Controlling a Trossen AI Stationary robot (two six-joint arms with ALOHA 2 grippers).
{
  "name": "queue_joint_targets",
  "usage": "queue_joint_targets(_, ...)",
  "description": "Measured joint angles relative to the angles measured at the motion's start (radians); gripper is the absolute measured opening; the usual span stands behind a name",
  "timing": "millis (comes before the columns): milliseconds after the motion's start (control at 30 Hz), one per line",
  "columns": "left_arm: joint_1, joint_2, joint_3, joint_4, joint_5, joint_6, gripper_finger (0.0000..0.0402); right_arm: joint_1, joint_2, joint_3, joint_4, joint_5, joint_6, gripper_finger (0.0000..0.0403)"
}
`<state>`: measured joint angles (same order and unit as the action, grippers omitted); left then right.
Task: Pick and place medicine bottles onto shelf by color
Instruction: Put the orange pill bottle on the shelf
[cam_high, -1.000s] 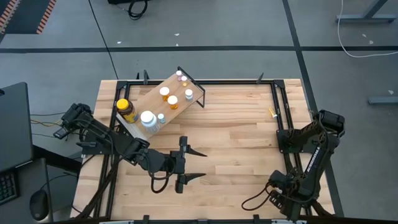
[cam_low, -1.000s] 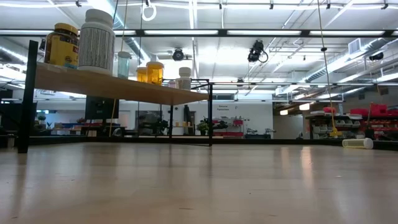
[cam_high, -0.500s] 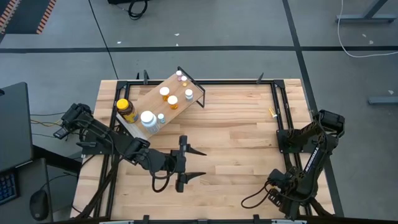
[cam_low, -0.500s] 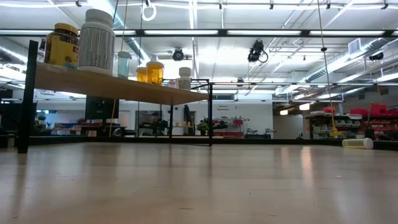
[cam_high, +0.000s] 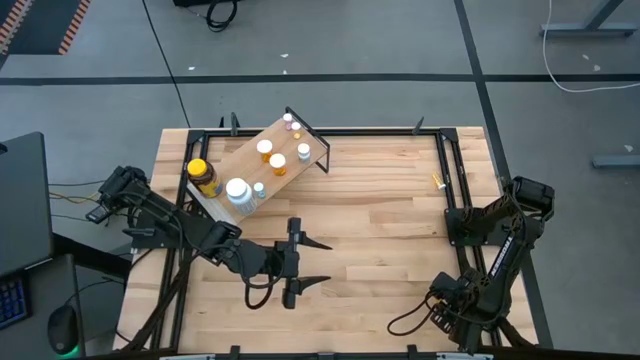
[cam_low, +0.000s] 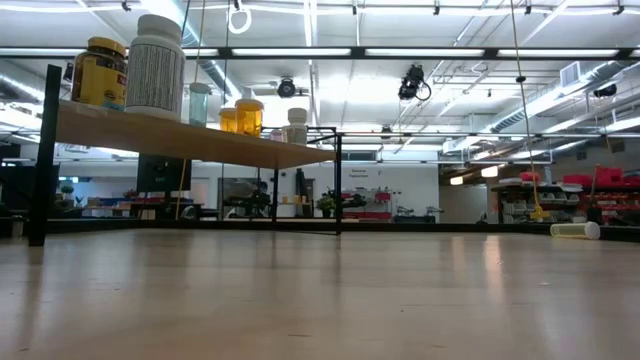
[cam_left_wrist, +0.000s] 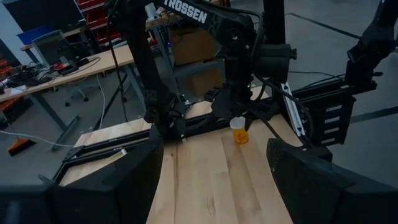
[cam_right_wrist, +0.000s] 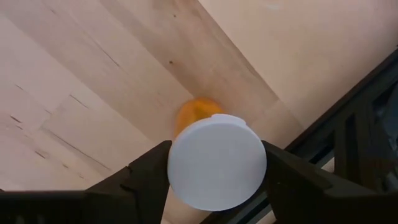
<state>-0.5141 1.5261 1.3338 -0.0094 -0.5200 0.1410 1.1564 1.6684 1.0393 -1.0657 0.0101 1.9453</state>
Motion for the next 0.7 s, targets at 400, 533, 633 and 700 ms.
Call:
queue_joint_targets(400,-0.030,-0.017,0.000,-0.043,-0.065,0.000,0.0293,-0.038,0.000,0.000,0.041,0.012,-0.042,0.0232)
queue_joint_targets(533,-0.068,-0.051,0.001,-0.080,-0.152,-0.001,0.0293,-0.081,0.000,0.012,0.054,0.024,-0.113,0.0232)
queue_joint_targets(633,-0.108,-0.074,0.001,-0.105,-0.224,-0.001,0.0293,-0.129,0.000,0.026,0.054,0.040,-0.198,0.0232)
queue_joint_targets(700,-0.145,-0.088,0.001,-0.128,-0.286,-0.001,0.0293,-0.171,0.000,0.038,0.052,0.060,-0.270,0.0232)
